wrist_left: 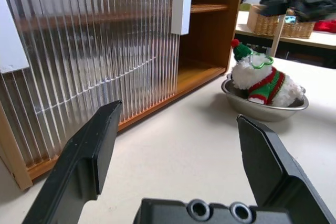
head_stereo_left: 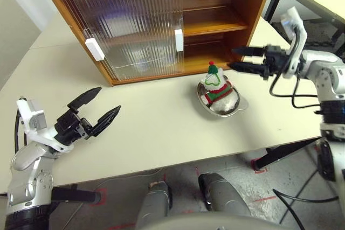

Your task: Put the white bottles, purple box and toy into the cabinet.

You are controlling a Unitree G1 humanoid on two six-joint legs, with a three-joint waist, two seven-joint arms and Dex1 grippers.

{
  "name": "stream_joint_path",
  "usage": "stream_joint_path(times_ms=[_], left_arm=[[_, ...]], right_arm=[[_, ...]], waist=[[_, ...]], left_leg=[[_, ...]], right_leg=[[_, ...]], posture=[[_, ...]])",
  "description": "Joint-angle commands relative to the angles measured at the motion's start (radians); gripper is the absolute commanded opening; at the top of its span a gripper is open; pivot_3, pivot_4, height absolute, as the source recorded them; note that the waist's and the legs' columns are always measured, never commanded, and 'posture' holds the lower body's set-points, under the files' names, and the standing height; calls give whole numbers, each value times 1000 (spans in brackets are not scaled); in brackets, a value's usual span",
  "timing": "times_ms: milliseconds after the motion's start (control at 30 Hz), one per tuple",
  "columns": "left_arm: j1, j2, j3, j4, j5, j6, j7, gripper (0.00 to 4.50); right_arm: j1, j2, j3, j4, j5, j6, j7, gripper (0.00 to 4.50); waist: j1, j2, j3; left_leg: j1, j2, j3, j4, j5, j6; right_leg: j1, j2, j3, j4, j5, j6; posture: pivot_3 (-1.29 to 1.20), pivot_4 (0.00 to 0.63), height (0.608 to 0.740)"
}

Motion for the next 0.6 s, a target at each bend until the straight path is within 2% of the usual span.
stream_joint_path(times_ms=[33,167,433,600], left_arm=[[-6,14,1,19,11,-4,-10,4500],[-3,21,5,20,8,1,-19,4500],[2,23,-6,-3,-8,25,-35,4500],[-2,19,-10,-16,-6,41,-34,4500]], right_arm=[[35,-91,70,-154,35,168,16,4446],[41,-125,99,-215,45,273,-29,4446],[35,-32,133,-215,-9,352,-260,4446],[27,-4,145,-204,-20,356,-322,4446]], waist=[[0,0,0],[-5,0,0],[-2,0,0],[5,0,0]], left_leg=[[1,-1,0,0,0,0],[4,-2,0,0,-1,-2],[2,-2,-2,0,-1,-2],[-1,-2,-2,-2,-2,-4]], right_leg=[[2,0,0,0,-1,1],[4,0,1,-1,-3,4],[3,0,1,-2,-4,5],[1,0,1,-2,-8,5]], posture=[[-147,99,740],[-150,98,740],[-139,98,740],[-138,100,740]])
